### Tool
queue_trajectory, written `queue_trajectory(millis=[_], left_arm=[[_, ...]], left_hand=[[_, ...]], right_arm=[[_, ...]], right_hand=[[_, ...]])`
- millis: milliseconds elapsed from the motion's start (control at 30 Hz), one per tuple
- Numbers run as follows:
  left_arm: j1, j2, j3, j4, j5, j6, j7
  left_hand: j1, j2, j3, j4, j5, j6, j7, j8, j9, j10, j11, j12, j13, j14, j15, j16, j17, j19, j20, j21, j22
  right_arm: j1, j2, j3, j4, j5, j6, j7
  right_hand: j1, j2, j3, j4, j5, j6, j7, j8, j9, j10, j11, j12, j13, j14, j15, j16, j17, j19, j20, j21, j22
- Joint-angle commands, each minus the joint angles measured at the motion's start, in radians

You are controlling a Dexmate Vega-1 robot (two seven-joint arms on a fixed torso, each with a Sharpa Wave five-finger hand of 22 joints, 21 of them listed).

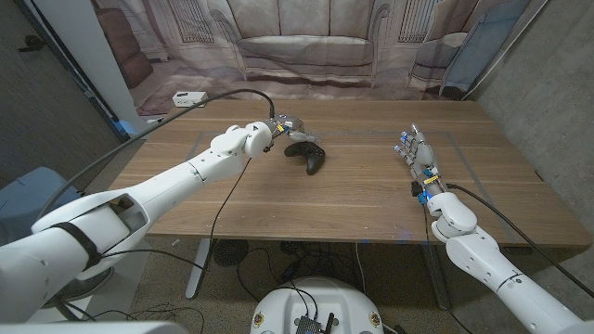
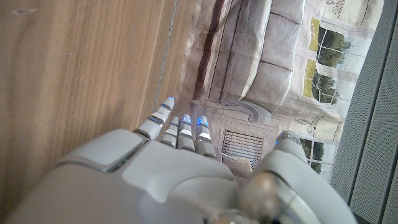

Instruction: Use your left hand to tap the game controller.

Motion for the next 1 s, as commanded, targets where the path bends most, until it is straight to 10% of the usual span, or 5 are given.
queue_trajectory(millis=[33,1000], left_arm=[[-0.007,-0.007,0.004,0.018,-0.006,-0.007,0.004],[-0.012,-0.013,0.016,0.022,-0.002,0.004,-0.001]], left_hand=[[0.008,0.011,-0.001,-0.004,0.005,-0.012,-0.001,-0.003,0.001,-0.008,-0.004,-0.001,0.003,0.008,-0.001,0.006,0.002,0.002,0.005,0.008,0.002],[0.017,0.020,-0.003,-0.007,0.004,0.035,0.007,0.017,0.001,-0.003,-0.012,0.002,0.003,0.015,-0.011,0.007,0.002,0.003,0.008,0.008,0.002]], right_arm=[[0.008,0.003,-0.003,0.009,0.001,-0.001,0.003],[0.011,0.001,0.001,0.012,0.005,0.002,0.007]], right_hand=[[0.001,0.010,-0.001,-0.005,-0.004,0.004,-0.001,0.002,0.001,0.004,0.002,-0.002,0.004,0.006,0.002,-0.005,0.005,0.001,0.009,-0.003,0.003],[0.001,0.011,-0.001,-0.007,-0.004,0.003,-0.002,0.002,0.001,0.004,0.000,-0.003,0.004,0.006,0.002,-0.006,0.005,-0.002,0.010,-0.004,0.003]])
